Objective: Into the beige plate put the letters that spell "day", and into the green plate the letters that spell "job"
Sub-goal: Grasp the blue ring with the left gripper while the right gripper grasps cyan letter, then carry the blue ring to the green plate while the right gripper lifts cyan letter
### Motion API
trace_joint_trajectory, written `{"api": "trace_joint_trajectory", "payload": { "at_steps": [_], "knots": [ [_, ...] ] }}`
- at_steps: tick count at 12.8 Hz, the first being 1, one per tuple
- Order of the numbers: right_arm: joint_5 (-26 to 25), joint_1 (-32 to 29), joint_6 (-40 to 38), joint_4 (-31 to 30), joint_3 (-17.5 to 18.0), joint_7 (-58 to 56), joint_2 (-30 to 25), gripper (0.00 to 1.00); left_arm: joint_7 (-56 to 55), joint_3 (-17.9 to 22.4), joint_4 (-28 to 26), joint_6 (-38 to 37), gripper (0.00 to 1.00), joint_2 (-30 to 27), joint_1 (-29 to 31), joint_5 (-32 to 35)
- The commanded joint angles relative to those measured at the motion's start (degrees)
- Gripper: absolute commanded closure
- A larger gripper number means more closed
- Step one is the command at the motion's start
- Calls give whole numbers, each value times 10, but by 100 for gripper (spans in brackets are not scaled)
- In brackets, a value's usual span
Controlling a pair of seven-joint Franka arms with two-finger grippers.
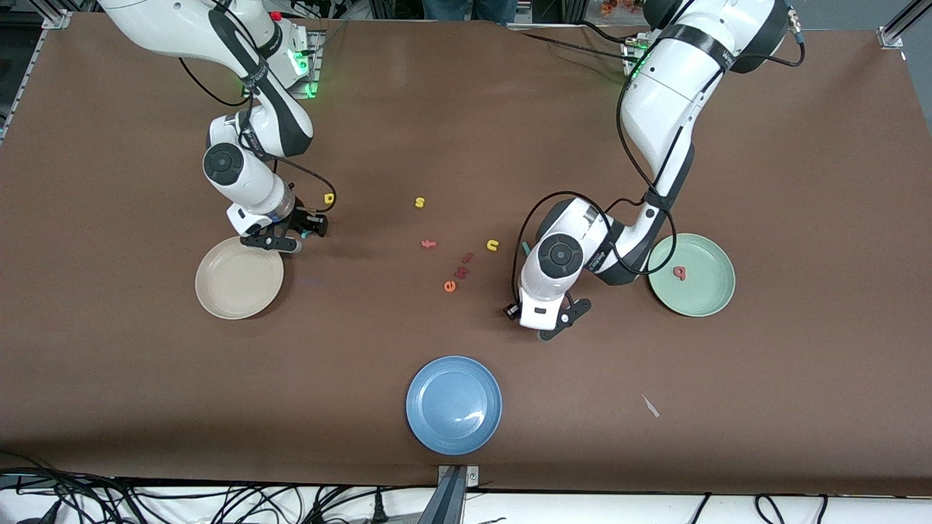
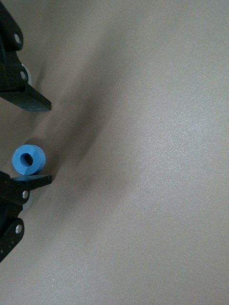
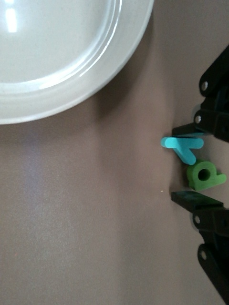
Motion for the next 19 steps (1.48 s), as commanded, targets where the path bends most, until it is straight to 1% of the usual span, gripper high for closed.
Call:
{"api": "trace_joint_trajectory", "payload": {
  "at_steps": [1, 2, 5, 8, 9, 10, 12, 13, 14, 15, 17, 18, 19],
  "knots": [
    [1, -9, 8, -3, -5, -23, -2, 47, -3, 6, 14, -5, 40, 10, -11, -12],
    [1, -10, 8, -3, -7, -34, -2, 49, -4, 6, 14, -5, 40, 10, -11, -12],
    [1, -13, 9, -3, -9, -36, -1, 51, -13, 5, 14, -5, 40, 11, -18, -12],
    [1, -13, 11, -5, -9, -31, 3, 61, -19, 5, 14, -5, 40, 11, -18, -12],
    [1, -13, 11, -5, -9, -31, 3, 69, -19, 5, 14, -4, 40, 14, -19, -12],
    [1, -13, 11, -5, -9, -31, 3, 76, -19, 5, 14, 4, 49, 15, -18, -12],
    [1, -13, 11, -5, -9, -31, 3, 86, -18, 6, 14, 5, 74, 15, -18, -12],
    [1, -13, 11, -5, -9, -32, 3, 91, -14, 6, 14, 5, 85, 15, -18, -12],
    [1, -13, 11, -5, -9, -35, 3, 98, -13, 6, 14, 5, 92, 13, -17, -12],
    [1, -13, 10, -5, -9, -36, 3, 99, -11, 5, 14, 2, 96, 5, -11, -11],
    [1, -13, 7, -5, -9, -38, -2, 99, -9, 4, 10, -13, 96, -30, 9, -10],
    [1, -13, 5, -5, -9, -43, -10, 99, 6, -8, 11, -47, 96, -46, 27, -10],
    [1, -14, -3, -4, -9, -52, -19, 99, 36, -32, 12, -86, 96, -62, 60, -11]
  ]
}}
